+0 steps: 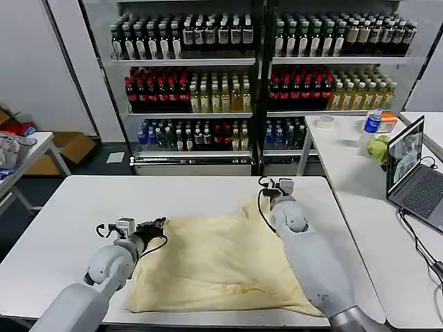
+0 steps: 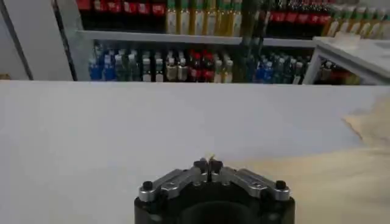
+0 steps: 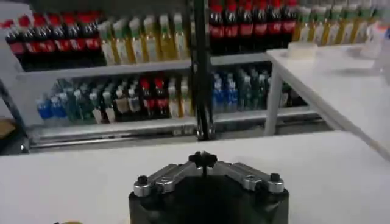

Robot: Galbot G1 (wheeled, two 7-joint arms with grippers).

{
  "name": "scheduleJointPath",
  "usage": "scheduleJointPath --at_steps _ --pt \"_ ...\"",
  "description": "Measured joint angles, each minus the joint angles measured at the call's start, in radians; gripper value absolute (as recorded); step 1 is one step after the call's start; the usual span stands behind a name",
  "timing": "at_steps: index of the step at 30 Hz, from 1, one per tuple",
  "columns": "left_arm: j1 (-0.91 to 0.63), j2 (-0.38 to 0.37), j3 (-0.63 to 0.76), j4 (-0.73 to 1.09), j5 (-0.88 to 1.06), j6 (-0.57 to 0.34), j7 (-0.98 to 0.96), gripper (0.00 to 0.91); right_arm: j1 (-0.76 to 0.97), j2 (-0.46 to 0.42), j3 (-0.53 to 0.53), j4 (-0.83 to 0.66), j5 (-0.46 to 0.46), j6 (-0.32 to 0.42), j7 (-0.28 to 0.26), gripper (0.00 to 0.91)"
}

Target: Fold and organize the clothes.

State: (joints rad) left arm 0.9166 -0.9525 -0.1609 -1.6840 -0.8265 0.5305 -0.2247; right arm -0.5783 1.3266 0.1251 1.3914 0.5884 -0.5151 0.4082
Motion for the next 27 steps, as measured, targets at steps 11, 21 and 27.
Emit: scheduleJointPath --at_steps 11,21,27 --pt "0.057 0.037 -0.057 -0.095 -0.041 -0.002 0.002 0.030 -0.135 -0.088 0.044 0.244 0.008 -0.005 0.007 0.000" --pt "0.157 0.071 -0.141 -0.201 -0.065 0.000 0.006 0.030 -0.299 -0.158 0.110 0.454 0.015 -0.009 0.004 0.000" --pt "0.227 0.092 -0.183 -0.268 -0.067 0.004 0.012 0.030 -0.425 -0.182 0.159 0.576 0.008 -0.014 0.001 0.000"
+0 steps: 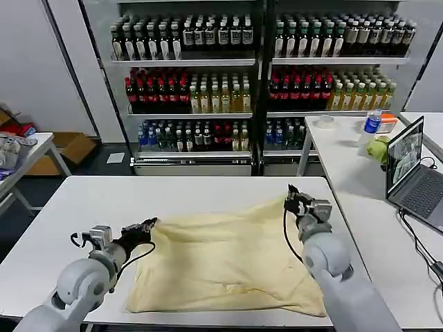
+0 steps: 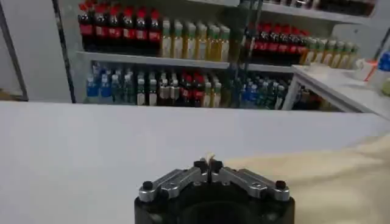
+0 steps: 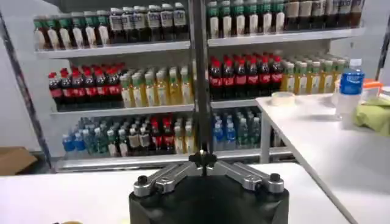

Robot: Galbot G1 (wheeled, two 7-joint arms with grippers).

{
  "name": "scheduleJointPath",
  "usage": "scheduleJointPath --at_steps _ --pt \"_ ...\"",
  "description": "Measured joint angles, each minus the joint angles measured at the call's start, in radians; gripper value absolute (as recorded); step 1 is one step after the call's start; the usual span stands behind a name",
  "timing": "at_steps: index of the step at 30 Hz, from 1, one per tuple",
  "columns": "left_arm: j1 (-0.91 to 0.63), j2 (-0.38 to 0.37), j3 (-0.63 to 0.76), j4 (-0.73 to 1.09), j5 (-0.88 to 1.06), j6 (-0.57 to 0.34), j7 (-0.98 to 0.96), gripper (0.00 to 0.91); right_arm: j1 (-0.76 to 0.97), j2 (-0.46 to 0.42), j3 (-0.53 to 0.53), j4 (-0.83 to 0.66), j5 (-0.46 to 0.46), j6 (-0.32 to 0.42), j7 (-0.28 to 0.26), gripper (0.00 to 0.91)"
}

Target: Fold and organize the clothes.

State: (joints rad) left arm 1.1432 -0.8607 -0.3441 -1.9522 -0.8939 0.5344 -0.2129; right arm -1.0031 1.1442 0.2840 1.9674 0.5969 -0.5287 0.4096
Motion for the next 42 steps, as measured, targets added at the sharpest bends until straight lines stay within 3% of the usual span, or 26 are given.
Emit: scheduleJointPath --at_steps 21,37,38,40,42 --pt "0.217 0.025 -0.064 -0.163 0.055 0.003 0.029 0.030 -0.372 -0.016 0.157 0.292 0.000 -0.023 0.010 0.000" --pt "0.281 0.021 -0.052 -0.169 0.102 0.019 0.033 0.040 -0.482 0.017 0.161 0.322 -0.015 -0.045 0.027 0.000" --pt "0.280 0.019 -0.049 -0.165 0.106 0.019 0.033 0.040 -0.481 0.019 0.158 0.317 -0.018 -0.045 0.028 0.091" --pt "0.280 0.014 -0.044 -0.156 0.113 0.017 0.033 0.040 -0.479 0.024 0.151 0.305 -0.026 -0.046 0.029 0.645" --pt "0.278 0.008 -0.037 -0.146 0.121 0.014 0.033 0.040 -0.474 0.030 0.141 0.289 -0.035 -0.046 0.029 0.907"
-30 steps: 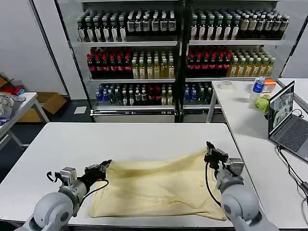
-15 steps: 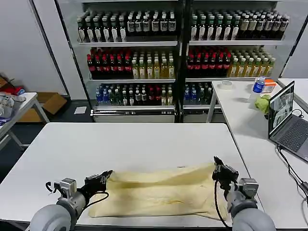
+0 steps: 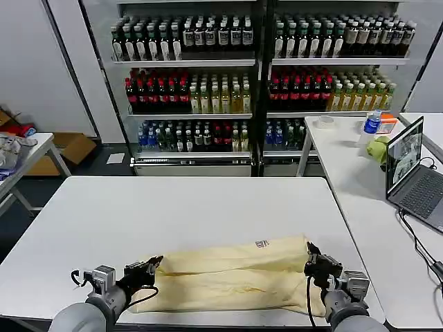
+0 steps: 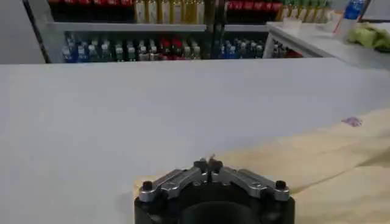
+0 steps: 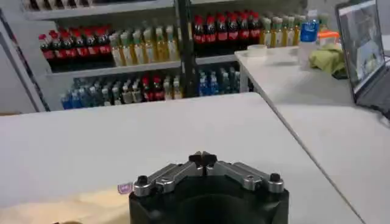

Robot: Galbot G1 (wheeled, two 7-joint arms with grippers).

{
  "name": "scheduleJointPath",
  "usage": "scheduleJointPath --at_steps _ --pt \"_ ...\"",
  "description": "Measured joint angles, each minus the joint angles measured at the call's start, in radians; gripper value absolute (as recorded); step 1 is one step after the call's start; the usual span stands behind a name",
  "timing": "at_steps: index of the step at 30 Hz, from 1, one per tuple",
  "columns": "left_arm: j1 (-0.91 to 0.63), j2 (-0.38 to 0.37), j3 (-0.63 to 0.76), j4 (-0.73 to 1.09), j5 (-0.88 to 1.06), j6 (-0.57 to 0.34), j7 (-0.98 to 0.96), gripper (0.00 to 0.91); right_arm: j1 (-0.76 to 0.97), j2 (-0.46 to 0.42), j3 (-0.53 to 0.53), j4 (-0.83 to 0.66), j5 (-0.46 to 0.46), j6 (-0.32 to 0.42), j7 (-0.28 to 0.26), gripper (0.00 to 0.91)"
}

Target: Fold and organize the clothes.

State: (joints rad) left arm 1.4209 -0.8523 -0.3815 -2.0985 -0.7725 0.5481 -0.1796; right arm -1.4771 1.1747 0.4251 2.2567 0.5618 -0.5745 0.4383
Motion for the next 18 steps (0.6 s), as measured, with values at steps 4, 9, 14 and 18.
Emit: scheduleJointPath --at_steps 4,9,14,18 --pt "-0.007 -0.010 0.008 0.022 0.017 -0.008 0.004 0.383 0.015 0.015 -0.023 -0.034 -0.027 -0.001 -0.001 0.907" --pt "-0.010 -0.024 0.010 0.044 0.032 -0.009 0.005 0.907 0.017 0.026 -0.040 -0.054 -0.066 0.004 -0.008 0.907" --pt "0.002 -0.041 -0.002 0.044 0.049 -0.015 -0.008 0.907 0.010 0.028 -0.044 -0.055 -0.101 0.015 -0.014 0.907" --pt "0.022 -0.056 -0.018 0.023 0.064 -0.032 -0.024 0.907 -0.007 0.032 -0.043 -0.042 -0.130 0.026 -0.020 0.907"
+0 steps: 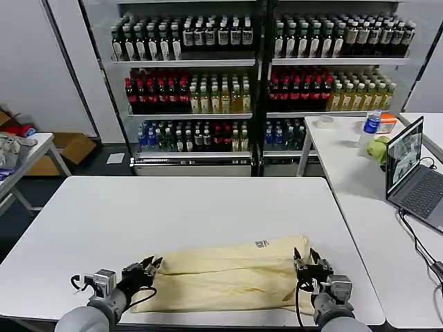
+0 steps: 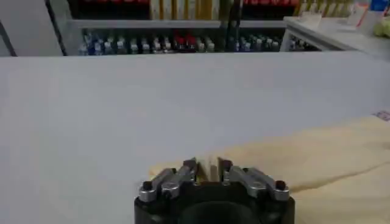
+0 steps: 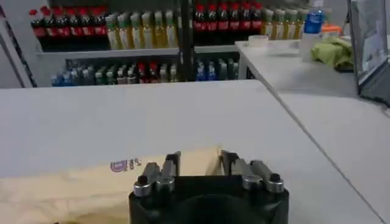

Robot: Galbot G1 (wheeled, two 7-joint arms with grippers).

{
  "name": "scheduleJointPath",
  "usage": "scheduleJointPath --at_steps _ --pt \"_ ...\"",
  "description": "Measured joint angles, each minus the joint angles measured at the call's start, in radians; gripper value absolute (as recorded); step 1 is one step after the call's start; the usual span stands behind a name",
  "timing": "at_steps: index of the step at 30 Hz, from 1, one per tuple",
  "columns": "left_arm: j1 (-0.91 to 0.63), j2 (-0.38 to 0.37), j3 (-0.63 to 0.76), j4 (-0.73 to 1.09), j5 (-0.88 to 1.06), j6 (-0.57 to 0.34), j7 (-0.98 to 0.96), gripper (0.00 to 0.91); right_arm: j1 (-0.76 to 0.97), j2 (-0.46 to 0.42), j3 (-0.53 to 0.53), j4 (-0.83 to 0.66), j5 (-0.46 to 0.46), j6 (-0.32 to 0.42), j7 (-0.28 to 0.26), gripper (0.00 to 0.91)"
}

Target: Fold and organize the clothes.

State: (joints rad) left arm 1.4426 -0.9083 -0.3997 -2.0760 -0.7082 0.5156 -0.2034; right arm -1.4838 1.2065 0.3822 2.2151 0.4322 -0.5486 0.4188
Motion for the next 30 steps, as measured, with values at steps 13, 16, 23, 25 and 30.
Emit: scheduleJointPath --at_steps 13,16,23,25,30 --pt "0.101 -0.096 -0.052 -0.053 0.074 -0.100 -0.100 0.907 -0.065 0.014 0.023 0.043 -0.060 0.039 -0.002 0.907" --pt "0.125 -0.127 -0.051 -0.054 0.092 -0.113 -0.117 0.907 -0.071 0.016 0.024 0.044 -0.066 0.043 0.000 0.907" --pt "0.140 -0.194 -0.033 -0.046 0.139 -0.136 -0.144 0.907 -0.079 0.012 0.023 0.053 -0.072 0.047 0.002 0.907" --pt "0.141 -0.212 -0.029 -0.037 0.148 -0.140 -0.154 0.907 -0.080 0.010 0.024 0.053 -0.073 0.047 0.003 0.907" --pt "0.156 -0.247 -0.015 -0.035 0.168 -0.146 -0.163 0.625 -0.076 0.007 0.025 0.052 -0.075 0.047 0.003 0.907"
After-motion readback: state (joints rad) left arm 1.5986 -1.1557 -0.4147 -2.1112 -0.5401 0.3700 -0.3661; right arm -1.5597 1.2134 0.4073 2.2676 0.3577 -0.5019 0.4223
